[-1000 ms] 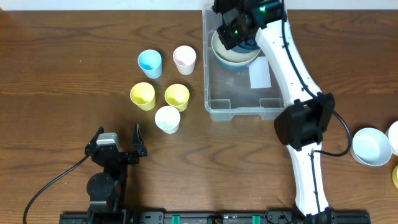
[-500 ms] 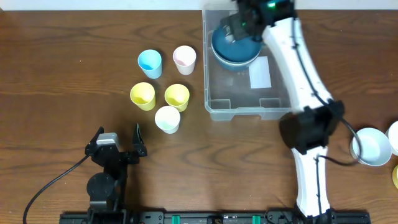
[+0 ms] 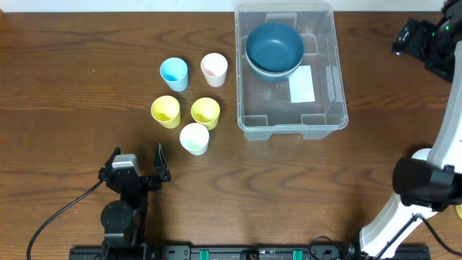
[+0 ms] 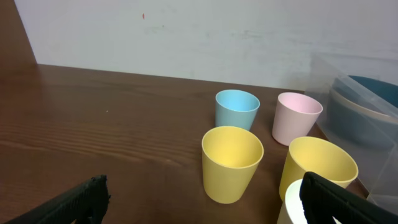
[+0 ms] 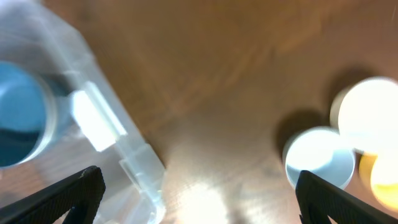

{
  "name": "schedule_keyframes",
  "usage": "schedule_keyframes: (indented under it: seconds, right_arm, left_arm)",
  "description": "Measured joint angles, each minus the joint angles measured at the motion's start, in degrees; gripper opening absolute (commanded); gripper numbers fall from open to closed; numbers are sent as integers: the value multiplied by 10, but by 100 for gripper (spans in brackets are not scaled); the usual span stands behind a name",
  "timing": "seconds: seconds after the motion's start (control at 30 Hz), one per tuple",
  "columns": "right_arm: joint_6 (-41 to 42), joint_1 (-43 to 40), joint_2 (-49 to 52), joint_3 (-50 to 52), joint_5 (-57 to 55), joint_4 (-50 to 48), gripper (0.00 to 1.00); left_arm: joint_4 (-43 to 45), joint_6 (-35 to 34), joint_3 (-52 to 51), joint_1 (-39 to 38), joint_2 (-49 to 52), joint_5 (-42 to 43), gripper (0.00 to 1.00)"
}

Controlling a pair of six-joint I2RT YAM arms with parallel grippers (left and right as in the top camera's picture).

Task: Pack container
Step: 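Move right gripper to the white bowl and grasp its rim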

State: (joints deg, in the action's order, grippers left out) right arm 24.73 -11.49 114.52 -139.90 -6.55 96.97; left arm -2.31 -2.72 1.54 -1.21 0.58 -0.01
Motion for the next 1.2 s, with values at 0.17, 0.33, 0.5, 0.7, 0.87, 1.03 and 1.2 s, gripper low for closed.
schedule_keyframes:
  seconds: [0.17,0.33,0.5,0.7,0.87,1.03,1.2]
  right_arm:
    - [113,-59,16,116,1,-1,99]
    - [228,-111,16,231,-1,-11,99]
    - [281,-125,16,321,-3,-55,99]
    - [308,-125,16,404,-24,-98,99]
    - [296,-134,16,447,-36,-162,99]
    - [241,-167,16,468,-38,-221,99]
    - [192,-185,16,490,-40,-272,99]
  left_arm:
    - [0,0,0,0,0,0,98]
    - [0,0,0,0,0,0,98]
    - [0,0,0,0,0,0,98]
    - [0,0,0,0,0,0,98]
    - [0,0,0,0,0,0,98]
    - [0,0,0,0,0,0,98]
    - [0,0,0,0,0,0,98]
